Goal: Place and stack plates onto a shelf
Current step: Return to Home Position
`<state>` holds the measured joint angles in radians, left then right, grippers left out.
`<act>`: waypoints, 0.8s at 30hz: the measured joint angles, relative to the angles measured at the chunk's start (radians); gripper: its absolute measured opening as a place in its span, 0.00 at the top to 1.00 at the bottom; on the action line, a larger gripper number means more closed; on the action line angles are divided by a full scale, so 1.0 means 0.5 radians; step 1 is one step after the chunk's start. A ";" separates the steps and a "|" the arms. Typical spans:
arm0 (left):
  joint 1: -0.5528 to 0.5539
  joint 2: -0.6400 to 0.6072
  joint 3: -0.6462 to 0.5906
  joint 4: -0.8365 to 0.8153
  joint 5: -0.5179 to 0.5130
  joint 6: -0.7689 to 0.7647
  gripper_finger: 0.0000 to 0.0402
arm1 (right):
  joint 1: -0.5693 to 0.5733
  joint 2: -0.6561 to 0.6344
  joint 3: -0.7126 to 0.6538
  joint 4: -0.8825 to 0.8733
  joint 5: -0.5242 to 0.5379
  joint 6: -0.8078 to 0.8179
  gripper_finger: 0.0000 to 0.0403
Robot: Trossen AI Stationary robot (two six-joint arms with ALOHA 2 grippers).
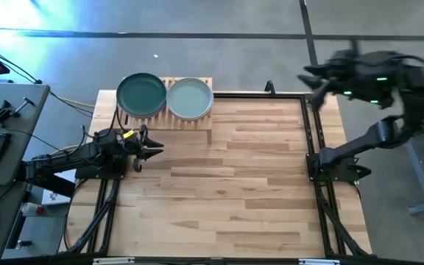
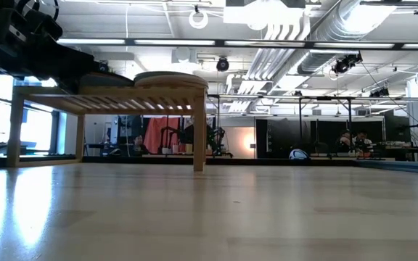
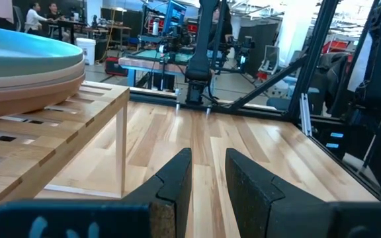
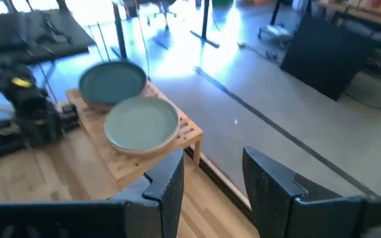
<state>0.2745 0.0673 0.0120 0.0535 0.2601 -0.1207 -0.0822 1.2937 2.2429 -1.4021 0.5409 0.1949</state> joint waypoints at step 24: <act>0.000 0.000 0.000 0.003 0.009 0.003 0.79 | 0.000 -1.438 -2.108 1.405 -0.905 -0.077 0.68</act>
<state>0.2745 0.0673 0.0120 0.0547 0.2645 -0.1192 -0.0822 0.5748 1.1890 -0.6999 0.0885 0.1565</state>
